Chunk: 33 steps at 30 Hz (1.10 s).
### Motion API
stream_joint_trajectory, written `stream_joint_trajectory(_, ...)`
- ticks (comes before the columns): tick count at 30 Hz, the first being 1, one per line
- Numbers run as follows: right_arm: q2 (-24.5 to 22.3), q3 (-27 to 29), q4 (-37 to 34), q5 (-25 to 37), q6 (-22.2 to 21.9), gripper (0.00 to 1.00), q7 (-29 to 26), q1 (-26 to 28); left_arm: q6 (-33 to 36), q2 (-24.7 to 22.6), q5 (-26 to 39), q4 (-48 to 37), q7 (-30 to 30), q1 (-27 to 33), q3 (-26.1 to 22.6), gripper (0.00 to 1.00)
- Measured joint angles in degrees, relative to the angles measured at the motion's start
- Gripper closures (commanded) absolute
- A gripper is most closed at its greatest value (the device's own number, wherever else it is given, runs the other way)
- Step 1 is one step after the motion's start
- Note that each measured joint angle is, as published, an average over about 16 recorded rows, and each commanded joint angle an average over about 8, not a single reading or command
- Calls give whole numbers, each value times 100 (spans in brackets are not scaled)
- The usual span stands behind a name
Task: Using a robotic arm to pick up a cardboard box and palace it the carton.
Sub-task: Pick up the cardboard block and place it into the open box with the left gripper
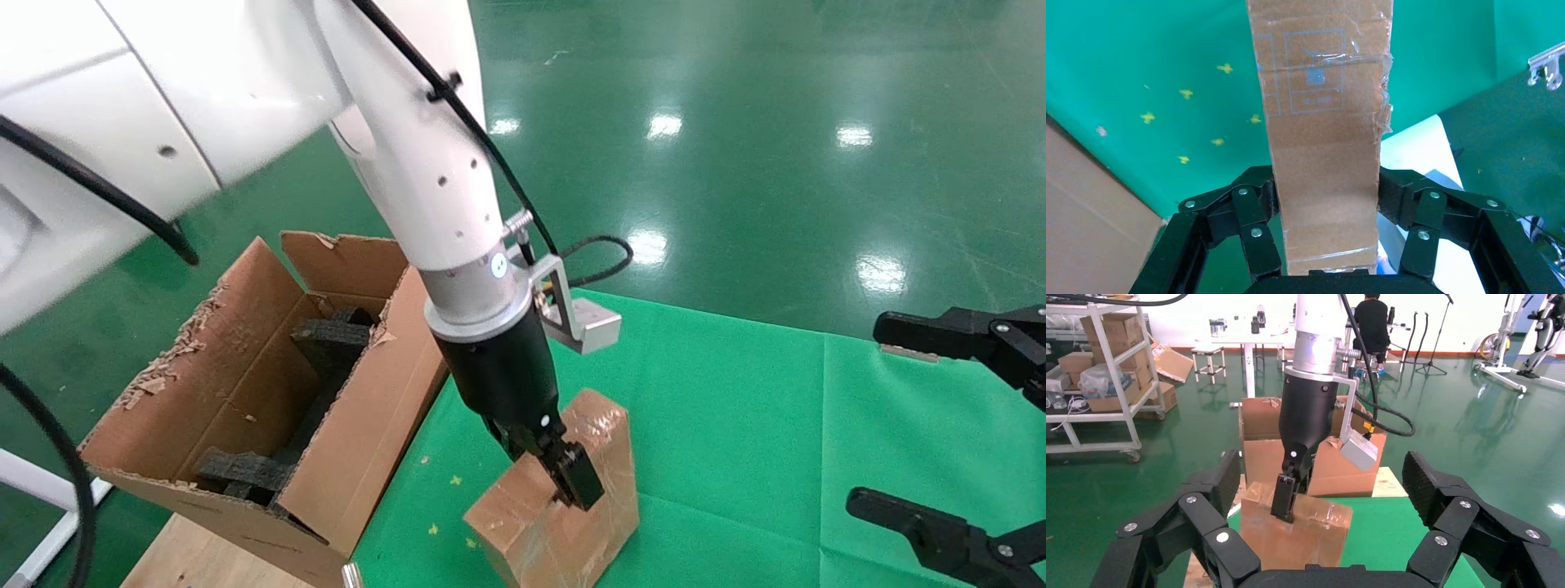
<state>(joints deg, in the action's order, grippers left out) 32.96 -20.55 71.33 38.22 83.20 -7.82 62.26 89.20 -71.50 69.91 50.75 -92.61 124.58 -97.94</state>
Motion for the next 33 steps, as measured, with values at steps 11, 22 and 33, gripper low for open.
stream_joint_trajectory(11, 0, 0, 0, 0, 0, 0, 0, 0, -68, 908, 113, -527, 479, 1137, 257, 100)
stream_joint_trajectory(22, 0, 0, 0, 0, 0, 0, 0, 0, -99, 1757, 994, -1494, 1178, 2065, 5, 100)
stream_joint_trajectory(33, 0, -1, 0, 0, 0, 0, 0, 0, -386, 2431, 1518, -2587, 2121, 1724, -330, 100)
